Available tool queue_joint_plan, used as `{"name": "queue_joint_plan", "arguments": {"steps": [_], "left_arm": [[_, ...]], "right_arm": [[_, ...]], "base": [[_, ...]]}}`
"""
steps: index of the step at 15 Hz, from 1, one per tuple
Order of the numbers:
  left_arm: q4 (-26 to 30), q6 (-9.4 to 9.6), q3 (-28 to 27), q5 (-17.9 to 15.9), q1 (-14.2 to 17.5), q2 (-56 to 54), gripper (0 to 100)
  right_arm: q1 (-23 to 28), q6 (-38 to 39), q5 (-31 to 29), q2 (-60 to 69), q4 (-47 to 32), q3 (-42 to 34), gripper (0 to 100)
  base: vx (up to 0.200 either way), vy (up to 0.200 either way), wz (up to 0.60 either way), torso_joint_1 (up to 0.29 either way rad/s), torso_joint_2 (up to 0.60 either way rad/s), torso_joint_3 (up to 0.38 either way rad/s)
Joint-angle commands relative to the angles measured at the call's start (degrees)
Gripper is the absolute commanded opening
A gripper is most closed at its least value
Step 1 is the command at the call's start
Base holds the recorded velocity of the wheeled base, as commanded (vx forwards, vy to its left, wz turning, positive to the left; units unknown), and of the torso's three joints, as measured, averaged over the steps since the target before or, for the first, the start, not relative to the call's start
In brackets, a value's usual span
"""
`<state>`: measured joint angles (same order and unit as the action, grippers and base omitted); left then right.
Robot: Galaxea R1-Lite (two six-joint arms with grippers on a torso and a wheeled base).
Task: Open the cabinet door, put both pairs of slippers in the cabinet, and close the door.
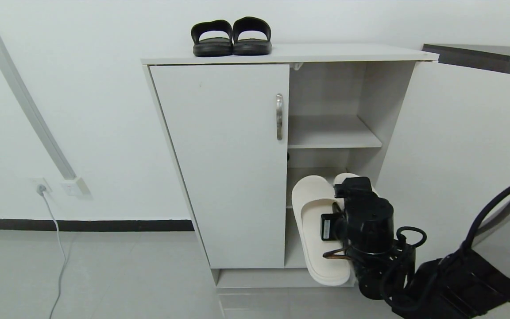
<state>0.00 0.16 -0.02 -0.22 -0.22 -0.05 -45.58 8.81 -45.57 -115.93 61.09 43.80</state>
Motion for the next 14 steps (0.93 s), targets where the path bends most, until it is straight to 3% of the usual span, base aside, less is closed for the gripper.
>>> {"name": "queue_joint_plan", "arguments": {"steps": [1,8,14], "left_arm": [[0.0,0.02,0.0,-0.1,0.0,0.0,0],[0.0,0.02,-0.1,-0.1,0.0,0.1,0],[0.0,0.02,-0.1,-0.2,0.0,0.1,0]], "right_arm": [[0.1,0.0,-2.0,-4.4,-0.5,3.7,0],[-0.9,0.2,-1.9,-4.7,-0.2,3.0,0],[-1.3,0.3,-1.9,-6.0,-0.1,2.6,0]], "base": [[0.0,0.0,0.0,0.0,0.0,0.0],[0.0,0.0,0.0,0.0,0.0,0.0],[0.0,-0.2,0.0,0.001,0.0,0.002]]}}
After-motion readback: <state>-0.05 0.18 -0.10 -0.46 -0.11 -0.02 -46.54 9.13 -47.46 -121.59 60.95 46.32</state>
